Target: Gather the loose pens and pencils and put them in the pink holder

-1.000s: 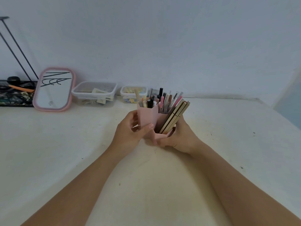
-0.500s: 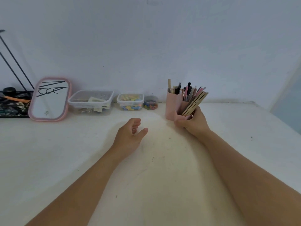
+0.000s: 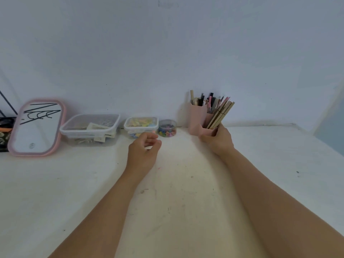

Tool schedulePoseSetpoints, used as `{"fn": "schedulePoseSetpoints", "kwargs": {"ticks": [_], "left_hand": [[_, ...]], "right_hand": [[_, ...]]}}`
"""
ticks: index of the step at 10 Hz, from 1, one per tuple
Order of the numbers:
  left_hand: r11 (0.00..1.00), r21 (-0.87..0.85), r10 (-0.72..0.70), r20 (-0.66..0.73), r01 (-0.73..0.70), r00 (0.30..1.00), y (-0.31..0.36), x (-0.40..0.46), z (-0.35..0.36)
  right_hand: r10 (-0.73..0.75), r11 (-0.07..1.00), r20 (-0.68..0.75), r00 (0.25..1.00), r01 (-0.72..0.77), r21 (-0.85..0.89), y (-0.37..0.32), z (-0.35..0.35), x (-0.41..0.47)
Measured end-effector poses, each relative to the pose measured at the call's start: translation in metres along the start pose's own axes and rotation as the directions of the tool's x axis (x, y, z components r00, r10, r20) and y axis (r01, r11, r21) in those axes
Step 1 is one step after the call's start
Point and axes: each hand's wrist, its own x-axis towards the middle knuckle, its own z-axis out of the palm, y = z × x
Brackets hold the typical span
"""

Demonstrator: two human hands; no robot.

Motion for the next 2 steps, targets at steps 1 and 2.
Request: {"fn": "schedulePoseSetpoints", "kwargs": {"ticks": [1,2], "left_hand": [[0.998,-0.057,0.031,-0.025,-0.032,0.999,-0.003,0.002,-0.004],[0.984,-0.121,0.104,-0.198,-0.130,0.975,0.003,0.013,-0.015]], "right_hand": [[-0.013,1.000,0.007,1.000,0.013,0.001,0.003,0.004,0.003],[0.017,0.999,-0.206,0.978,-0.007,0.047,0.003,0.006,0.003]]}}
